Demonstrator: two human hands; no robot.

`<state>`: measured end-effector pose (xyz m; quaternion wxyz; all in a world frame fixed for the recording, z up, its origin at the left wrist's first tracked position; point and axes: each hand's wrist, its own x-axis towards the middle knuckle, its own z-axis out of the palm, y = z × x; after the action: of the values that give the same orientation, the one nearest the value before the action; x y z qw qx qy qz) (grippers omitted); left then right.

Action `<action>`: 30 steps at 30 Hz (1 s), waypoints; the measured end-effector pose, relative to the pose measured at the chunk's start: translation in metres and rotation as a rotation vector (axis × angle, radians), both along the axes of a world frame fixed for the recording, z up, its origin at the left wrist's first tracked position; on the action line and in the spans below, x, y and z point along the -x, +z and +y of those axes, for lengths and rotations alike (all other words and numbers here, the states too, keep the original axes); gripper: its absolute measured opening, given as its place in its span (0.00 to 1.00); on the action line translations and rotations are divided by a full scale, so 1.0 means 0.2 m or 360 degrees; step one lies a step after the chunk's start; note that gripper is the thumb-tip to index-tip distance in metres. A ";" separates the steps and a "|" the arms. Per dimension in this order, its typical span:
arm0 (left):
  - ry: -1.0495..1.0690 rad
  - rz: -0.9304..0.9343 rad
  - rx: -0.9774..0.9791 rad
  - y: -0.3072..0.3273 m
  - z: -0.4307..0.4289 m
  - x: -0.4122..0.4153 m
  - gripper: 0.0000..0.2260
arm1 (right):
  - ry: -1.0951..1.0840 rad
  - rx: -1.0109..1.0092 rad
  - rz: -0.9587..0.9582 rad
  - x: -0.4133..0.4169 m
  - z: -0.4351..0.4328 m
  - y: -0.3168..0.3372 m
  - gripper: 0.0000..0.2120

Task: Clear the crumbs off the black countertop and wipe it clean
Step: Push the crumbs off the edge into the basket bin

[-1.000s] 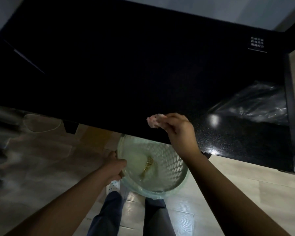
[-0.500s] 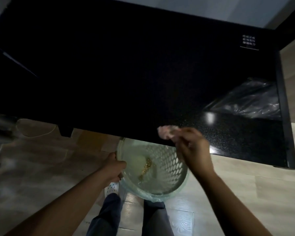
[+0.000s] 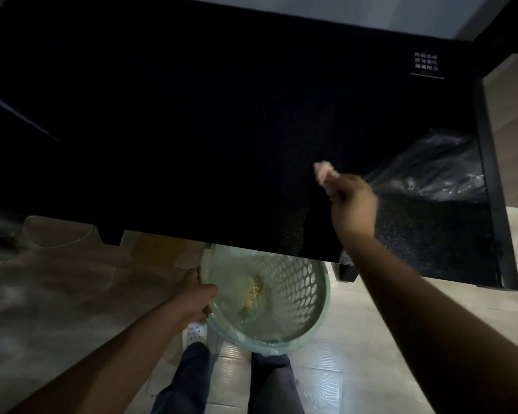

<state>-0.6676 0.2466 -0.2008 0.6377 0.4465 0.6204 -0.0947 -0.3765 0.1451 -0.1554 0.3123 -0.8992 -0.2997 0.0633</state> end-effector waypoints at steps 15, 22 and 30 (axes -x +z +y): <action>0.0019 0.0021 0.0004 0.02 0.02 0.11 0.14 | 0.0334 -0.0194 0.0538 0.80 -0.29 0.07 0.10; -0.0151 0.0006 -0.0052 0.03 0.02 0.15 0.16 | -0.0177 -0.0317 0.0685 0.96 -0.43 0.08 0.12; -0.0418 0.0100 -0.0170 -0.04 -0.04 0.13 0.17 | -0.0830 -0.0577 0.0934 1.16 -0.69 -0.01 0.11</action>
<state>-0.6943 0.2386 -0.2083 0.5755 0.5540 0.5804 -0.1581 -0.6086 0.0080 -0.1577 0.5427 -0.8194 0.0329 0.1817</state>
